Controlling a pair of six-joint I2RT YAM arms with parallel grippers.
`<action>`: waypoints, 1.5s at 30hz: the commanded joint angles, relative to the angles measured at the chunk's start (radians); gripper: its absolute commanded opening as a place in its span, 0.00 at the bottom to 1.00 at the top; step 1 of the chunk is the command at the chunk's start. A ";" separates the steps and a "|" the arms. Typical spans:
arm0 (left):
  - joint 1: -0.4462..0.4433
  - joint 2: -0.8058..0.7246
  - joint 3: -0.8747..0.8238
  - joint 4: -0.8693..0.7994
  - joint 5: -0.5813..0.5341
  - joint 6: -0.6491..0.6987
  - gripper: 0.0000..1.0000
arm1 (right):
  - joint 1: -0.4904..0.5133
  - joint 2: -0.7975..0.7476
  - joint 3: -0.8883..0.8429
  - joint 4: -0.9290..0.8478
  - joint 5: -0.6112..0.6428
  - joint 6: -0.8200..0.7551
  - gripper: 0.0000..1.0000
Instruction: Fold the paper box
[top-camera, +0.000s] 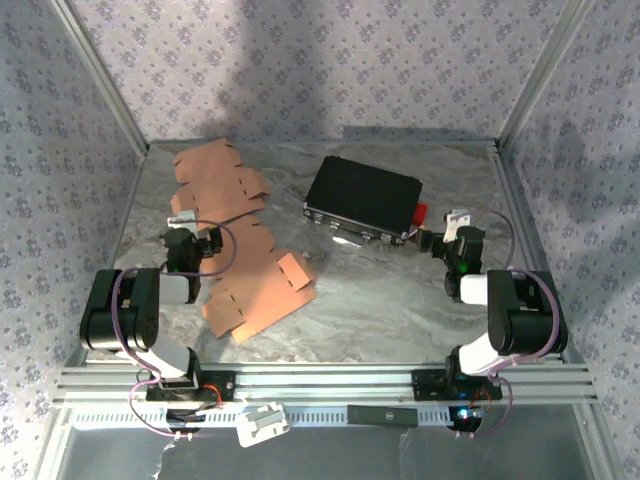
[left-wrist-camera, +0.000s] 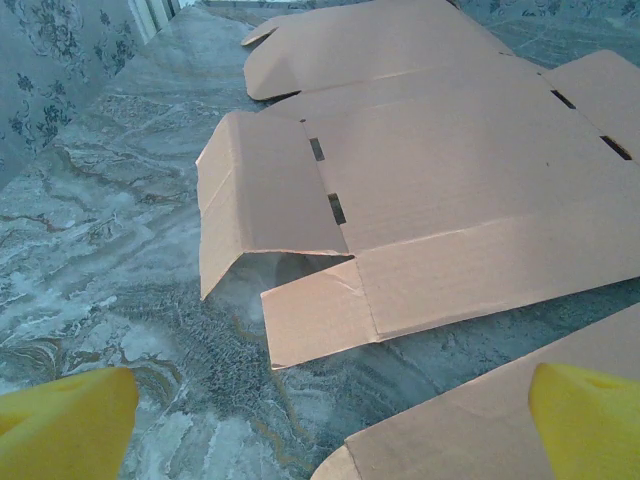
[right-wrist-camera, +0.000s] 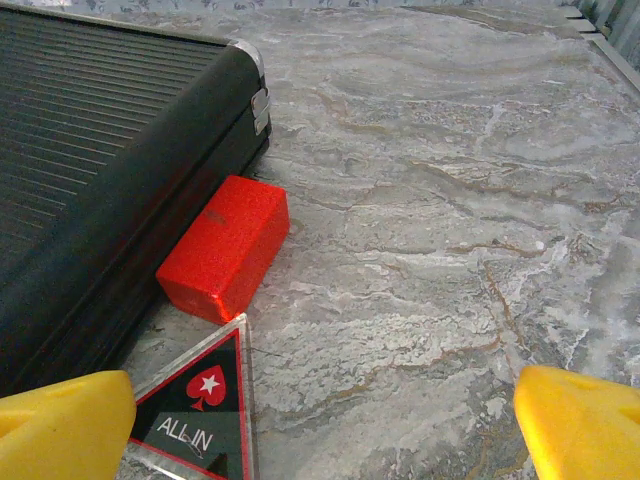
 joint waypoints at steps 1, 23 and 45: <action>-0.003 -0.001 0.021 0.006 0.009 0.011 1.00 | -0.004 0.007 0.021 -0.003 -0.010 -0.016 0.99; -0.001 0.000 0.023 0.004 0.012 0.010 1.00 | -0.004 0.007 0.023 -0.005 -0.010 -0.016 0.99; -0.281 -0.518 0.513 -0.997 -0.314 -0.205 1.00 | 0.221 -0.676 0.281 -0.661 0.348 -0.005 0.99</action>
